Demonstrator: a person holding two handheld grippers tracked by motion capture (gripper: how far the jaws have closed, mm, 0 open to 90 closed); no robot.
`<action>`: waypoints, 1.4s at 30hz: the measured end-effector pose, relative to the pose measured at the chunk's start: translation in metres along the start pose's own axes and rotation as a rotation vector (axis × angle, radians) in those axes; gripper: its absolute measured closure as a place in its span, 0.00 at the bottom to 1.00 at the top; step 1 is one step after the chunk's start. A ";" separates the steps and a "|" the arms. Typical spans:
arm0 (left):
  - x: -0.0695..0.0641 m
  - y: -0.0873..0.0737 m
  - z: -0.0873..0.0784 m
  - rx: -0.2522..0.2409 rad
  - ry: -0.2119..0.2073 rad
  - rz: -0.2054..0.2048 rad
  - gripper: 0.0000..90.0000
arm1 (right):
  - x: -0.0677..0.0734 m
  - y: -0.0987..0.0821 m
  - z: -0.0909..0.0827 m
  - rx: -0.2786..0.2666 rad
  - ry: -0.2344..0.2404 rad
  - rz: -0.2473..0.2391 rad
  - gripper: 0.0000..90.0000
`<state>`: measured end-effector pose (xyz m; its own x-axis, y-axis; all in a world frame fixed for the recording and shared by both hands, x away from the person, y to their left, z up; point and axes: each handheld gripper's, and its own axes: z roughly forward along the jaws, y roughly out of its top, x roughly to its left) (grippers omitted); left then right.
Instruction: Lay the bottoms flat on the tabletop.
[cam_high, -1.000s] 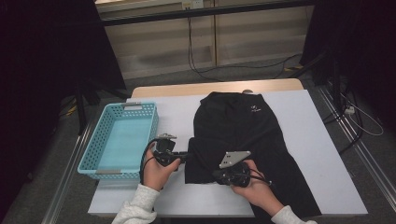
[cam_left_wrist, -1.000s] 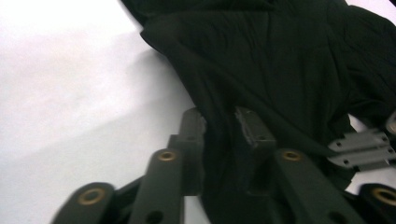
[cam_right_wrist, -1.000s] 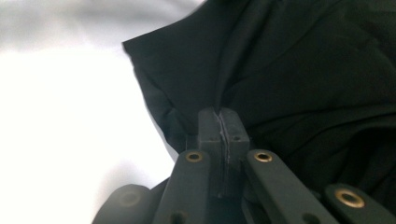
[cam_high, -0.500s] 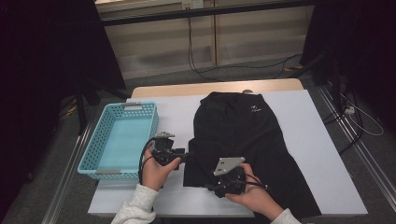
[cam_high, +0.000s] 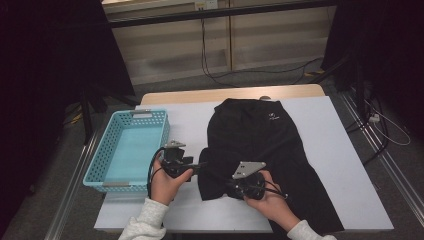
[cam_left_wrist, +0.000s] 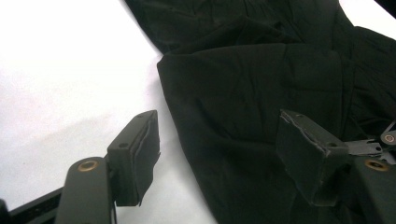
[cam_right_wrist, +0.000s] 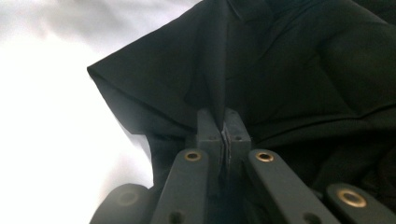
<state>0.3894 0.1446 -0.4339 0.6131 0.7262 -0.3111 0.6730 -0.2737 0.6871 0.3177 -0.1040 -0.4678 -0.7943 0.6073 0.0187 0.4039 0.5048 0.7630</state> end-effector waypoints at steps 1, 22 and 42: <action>0.000 0.000 0.000 0.000 -0.001 -0.001 0.35 | -0.001 0.000 0.000 0.000 0.005 0.011 0.99; 0.002 0.003 -0.005 -0.034 0.032 0.021 0.31 | 0.040 0.007 -0.004 0.011 0.256 -0.007 0.83; 0.002 0.002 -0.002 -0.023 0.031 0.021 0.30 | 0.038 0.010 0.006 0.032 0.165 -0.057 0.97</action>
<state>0.3911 0.1469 -0.4318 0.6136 0.7398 -0.2760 0.6501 -0.2750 0.7084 0.2938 -0.0723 -0.4634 -0.8792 0.4691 0.0836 0.3677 0.5564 0.7451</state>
